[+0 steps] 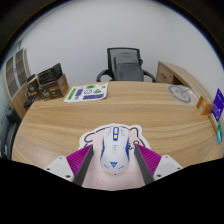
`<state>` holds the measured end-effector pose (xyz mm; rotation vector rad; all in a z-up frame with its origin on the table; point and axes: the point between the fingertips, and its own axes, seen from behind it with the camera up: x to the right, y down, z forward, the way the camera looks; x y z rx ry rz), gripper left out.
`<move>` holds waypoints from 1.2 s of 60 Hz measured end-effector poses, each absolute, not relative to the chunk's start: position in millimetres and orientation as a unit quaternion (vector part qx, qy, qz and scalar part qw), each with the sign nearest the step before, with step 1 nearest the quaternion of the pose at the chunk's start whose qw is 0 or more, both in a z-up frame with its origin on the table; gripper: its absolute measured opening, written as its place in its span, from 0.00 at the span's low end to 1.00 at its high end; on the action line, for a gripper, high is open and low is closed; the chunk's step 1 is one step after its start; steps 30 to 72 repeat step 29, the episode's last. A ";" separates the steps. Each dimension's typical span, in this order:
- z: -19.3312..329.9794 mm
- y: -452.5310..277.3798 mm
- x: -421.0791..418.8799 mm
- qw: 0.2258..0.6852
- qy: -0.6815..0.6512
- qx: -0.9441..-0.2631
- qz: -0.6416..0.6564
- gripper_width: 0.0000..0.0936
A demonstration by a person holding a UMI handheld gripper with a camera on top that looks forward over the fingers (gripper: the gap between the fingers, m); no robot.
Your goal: Arrange mouse
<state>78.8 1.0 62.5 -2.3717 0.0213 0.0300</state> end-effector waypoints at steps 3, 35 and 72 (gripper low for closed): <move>75.7 -13.4 73.4 0.384 0.011 -0.923 0.022 0.88; 211.3 -278.5 71.5 0.444 -0.038 -0.890 0.101 0.89; 211.3 -278.5 71.5 0.444 -0.038 -0.890 0.101 0.89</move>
